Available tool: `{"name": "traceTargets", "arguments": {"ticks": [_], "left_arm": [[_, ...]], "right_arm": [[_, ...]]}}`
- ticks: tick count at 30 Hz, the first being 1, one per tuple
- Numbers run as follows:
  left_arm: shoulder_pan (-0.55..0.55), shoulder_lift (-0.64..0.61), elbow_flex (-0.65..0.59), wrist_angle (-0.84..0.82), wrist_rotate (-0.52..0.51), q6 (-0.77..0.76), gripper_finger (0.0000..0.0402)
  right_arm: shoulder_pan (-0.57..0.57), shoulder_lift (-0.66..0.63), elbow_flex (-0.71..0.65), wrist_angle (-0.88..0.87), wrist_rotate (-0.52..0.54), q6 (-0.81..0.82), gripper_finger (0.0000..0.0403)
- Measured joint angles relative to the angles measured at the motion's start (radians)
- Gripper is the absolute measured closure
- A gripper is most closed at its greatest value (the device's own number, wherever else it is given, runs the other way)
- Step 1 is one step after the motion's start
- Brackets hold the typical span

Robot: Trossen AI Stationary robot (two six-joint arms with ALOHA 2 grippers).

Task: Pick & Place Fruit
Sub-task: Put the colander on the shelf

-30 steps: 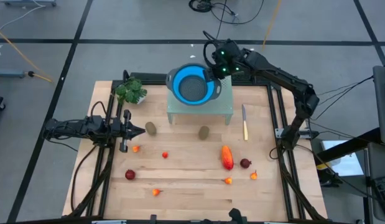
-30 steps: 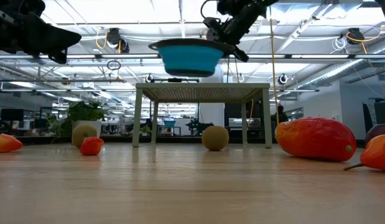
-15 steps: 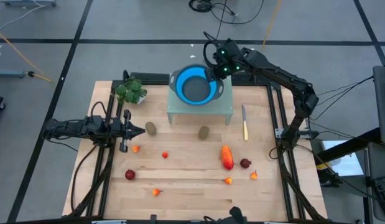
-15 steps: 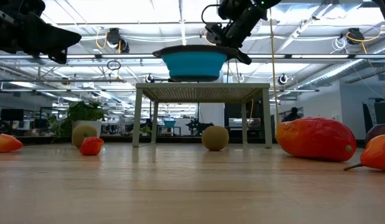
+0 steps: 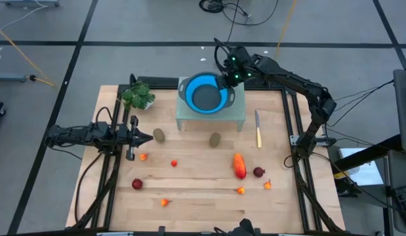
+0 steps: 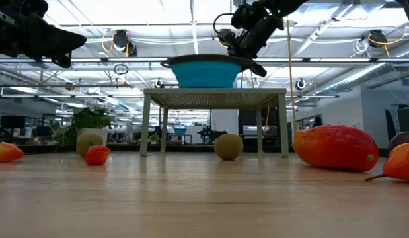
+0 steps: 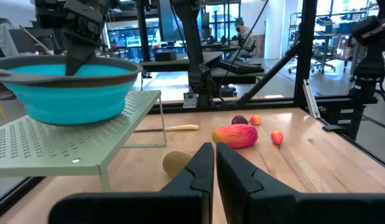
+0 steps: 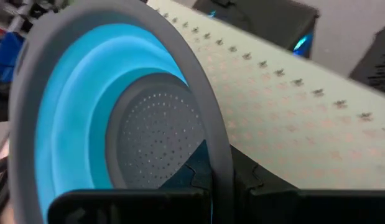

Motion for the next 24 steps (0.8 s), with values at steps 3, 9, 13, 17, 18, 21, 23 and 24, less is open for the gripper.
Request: {"name": "traceTargets", "arguments": {"ticks": [3,9,13,17,18,21,23,24], "left_arm": [[0.0,0.0,0.0,0.0,0.0,0.0,0.038],[0.0,0.0,0.0,0.0,0.0,0.0,0.038],[0.0,0.0,0.0,0.0,0.001,0.0,0.038],[0.0,0.0,0.0,0.0,0.001,0.0,0.038],[0.0,0.0,0.0,0.0,0.001,0.0,0.038],[0.0,0.0,0.0,0.0,0.001,0.0,0.038],[0.0,0.0,0.0,0.0,0.001,0.0,0.038],[0.0,0.0,0.0,0.0,0.001,0.0,0.038]], "right_arm": [[0.0,0.001,-0.012,0.017,-0.01,0.015,0.0399],[-0.015,0.001,-0.012,0.016,-0.052,0.028,0.0395],[-0.019,0.001,-0.012,0.017,-0.048,0.02,0.0391],[-0.019,0.001,-0.012,0.017,-0.048,0.015,0.0389],[-0.019,0.001,-0.012,0.017,-0.047,0.015,0.0388],[-0.018,0.001,-0.012,0.017,-0.025,0.012,0.0382],[-0.019,0.001,-0.012,0.02,-0.025,0.008,0.0376],[-0.019,0.001,-0.012,0.021,-0.025,0.008,0.0372]]}}
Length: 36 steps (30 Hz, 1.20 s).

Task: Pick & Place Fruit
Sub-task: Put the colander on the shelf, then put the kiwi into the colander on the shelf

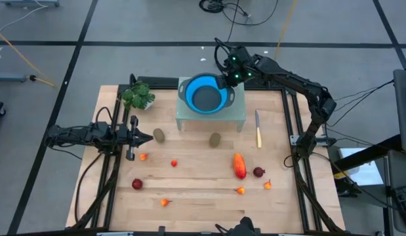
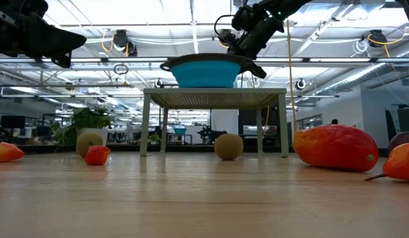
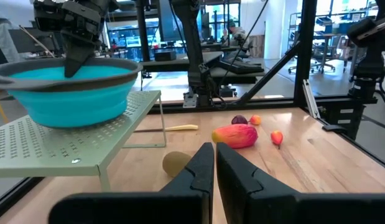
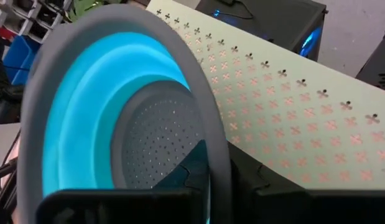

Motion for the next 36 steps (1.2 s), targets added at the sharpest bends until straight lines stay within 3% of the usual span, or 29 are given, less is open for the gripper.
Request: {"name": "traceTargets", "arguments": {"ticks": [19,32,36], "left_arm": [[0.0,0.0,0.0,0.0,0.0,0.0,0.038],[0.0,0.0,0.0,0.0,0.001,0.0,0.038],[0.0,0.0,0.0,0.0,0.001,0.0,0.038]], "right_arm": [[-0.013,0.0,0.0,0.044,0.01,-0.047,0.0282],[-0.026,-0.006,0.0,0.075,0.063,-0.132,0.0285],[-0.026,-0.04,0.0,0.095,0.131,-0.176,0.0288]]}}
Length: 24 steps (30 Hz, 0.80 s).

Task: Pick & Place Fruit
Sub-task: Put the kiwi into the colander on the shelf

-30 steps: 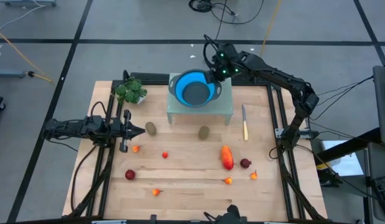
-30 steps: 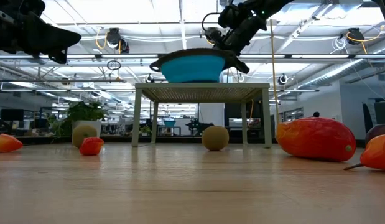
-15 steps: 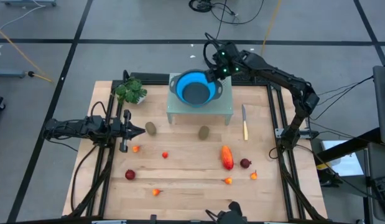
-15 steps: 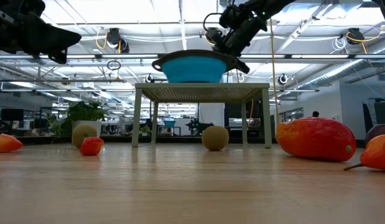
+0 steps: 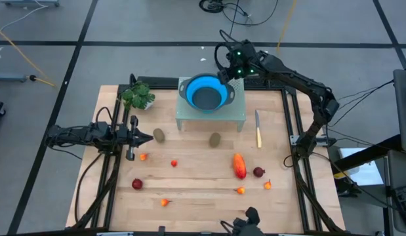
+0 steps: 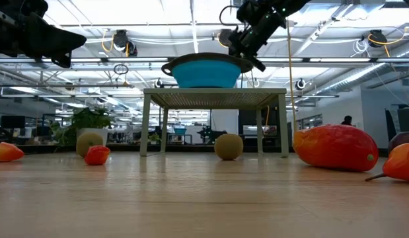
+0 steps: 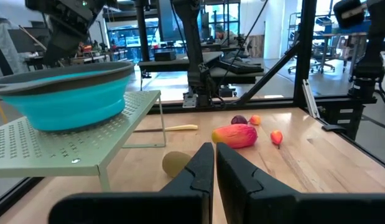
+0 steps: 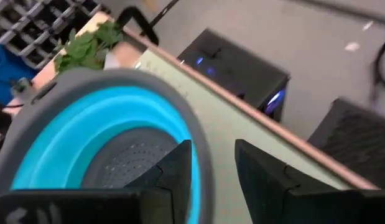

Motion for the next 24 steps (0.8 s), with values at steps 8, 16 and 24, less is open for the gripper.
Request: {"name": "traceTargets", "arguments": {"ticks": [8,16,24], "left_arm": [[0.0,0.0,0.0,0.0,0.0,0.0,0.038],[0.0,0.0,0.0,0.0,0.0,0.0,0.038],[0.0,0.0,0.0,0.0,-0.001,0.003,0.038]], "right_arm": [[0.032,-0.126,0.0,-0.026,0.074,-0.063,0.0302],[0.127,-0.249,0.0,-0.097,0.161,-0.133,0.0365],[0.179,-0.333,0.0,-0.162,0.183,-0.133,0.0395]]}}
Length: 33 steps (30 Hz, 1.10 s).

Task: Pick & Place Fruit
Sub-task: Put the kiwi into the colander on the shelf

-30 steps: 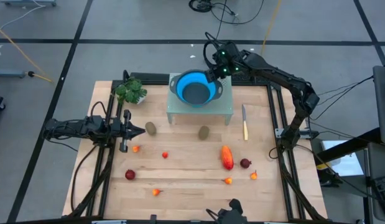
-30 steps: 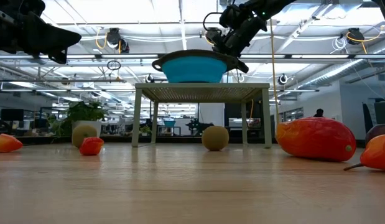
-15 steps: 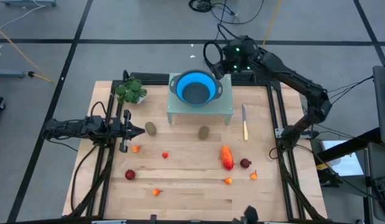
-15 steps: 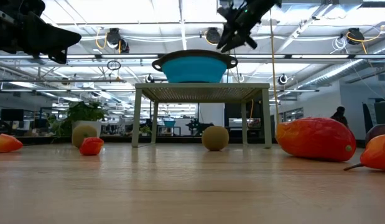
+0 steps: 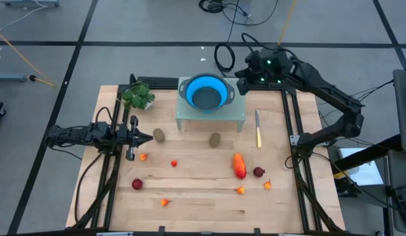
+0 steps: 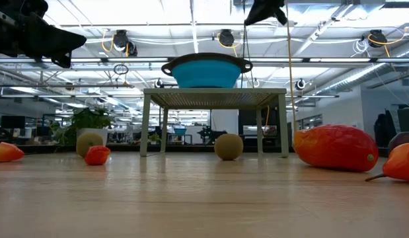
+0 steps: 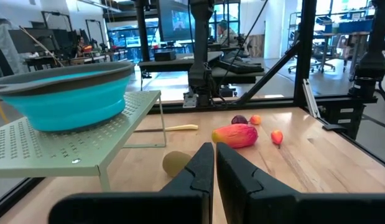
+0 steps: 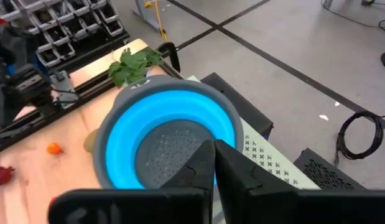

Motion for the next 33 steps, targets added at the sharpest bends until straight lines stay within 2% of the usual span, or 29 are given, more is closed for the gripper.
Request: {"name": "traceTargets", "arguments": {"ticks": [10,13,33], "left_arm": [[0.0,0.0,0.0,0.0,0.0,-0.029,0.038],[0.0,0.0,0.0,0.0,0.0,-0.029,0.038],[0.0,0.0,0.0,0.0,-0.001,-0.022,0.038]], "right_arm": [[0.081,-0.07,-0.003,-0.007,0.003,-0.004,0.0402],[0.106,-0.102,-0.045,0.014,0.004,-0.005,0.0402],[0.325,-0.494,-0.652,0.512,-0.001,0.111,0.0402]]}}
